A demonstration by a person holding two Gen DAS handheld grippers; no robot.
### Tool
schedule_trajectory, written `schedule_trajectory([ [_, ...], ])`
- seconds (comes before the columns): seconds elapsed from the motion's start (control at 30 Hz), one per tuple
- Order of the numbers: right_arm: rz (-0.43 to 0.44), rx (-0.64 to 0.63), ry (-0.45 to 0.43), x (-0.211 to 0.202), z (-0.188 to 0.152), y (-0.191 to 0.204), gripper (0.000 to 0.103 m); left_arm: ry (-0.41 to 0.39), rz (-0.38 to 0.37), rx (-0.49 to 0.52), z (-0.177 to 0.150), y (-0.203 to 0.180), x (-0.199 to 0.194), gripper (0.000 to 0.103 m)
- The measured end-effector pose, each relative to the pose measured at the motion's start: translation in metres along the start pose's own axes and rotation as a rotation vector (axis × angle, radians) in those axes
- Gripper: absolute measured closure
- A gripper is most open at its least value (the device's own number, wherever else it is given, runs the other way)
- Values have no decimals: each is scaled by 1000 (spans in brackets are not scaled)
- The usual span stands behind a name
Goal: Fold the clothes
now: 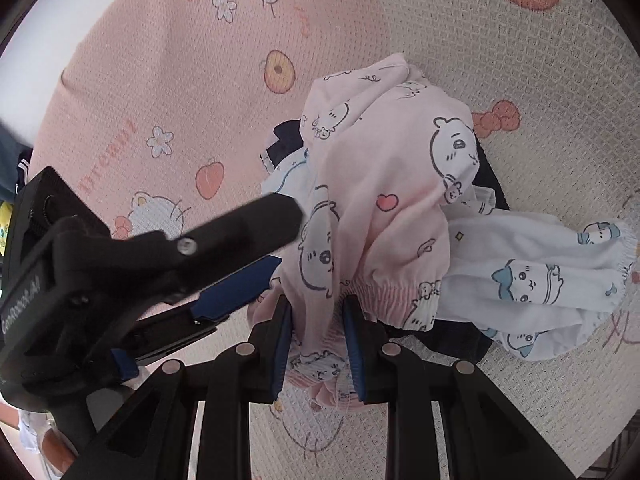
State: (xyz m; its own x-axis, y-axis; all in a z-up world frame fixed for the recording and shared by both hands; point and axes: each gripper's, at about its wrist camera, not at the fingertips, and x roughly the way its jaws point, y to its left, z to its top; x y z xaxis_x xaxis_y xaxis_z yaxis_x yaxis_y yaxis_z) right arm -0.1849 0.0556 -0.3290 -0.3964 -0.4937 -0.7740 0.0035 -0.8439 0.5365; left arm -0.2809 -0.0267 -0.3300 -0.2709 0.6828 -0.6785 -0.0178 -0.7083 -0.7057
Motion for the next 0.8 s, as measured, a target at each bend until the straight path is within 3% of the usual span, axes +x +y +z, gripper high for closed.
schedule_trajectory([
  [0.27,-17,-4,23,-1,-3,-5,78,28,67,61,-9,-9,16,48],
  [0.3,-21,-4,29,-1,-2,-6,78,29,76,65,-9,-9,18,52],
  [0.37,-31,4,44,1,-1,-9,77,26,105,70,-10,-9,20,72],
  [0.53,-35,74,85,-6,2,-23,63,13,104,59,-12,-6,17,77],
  [0.63,-97,81,80,-20,2,-31,49,9,117,47,-10,-3,17,77],
  [0.73,-145,118,44,-36,4,-41,46,13,114,22,-12,2,17,77],
  [0.8,-116,179,-28,-46,7,-52,46,18,113,14,-12,5,16,77],
])
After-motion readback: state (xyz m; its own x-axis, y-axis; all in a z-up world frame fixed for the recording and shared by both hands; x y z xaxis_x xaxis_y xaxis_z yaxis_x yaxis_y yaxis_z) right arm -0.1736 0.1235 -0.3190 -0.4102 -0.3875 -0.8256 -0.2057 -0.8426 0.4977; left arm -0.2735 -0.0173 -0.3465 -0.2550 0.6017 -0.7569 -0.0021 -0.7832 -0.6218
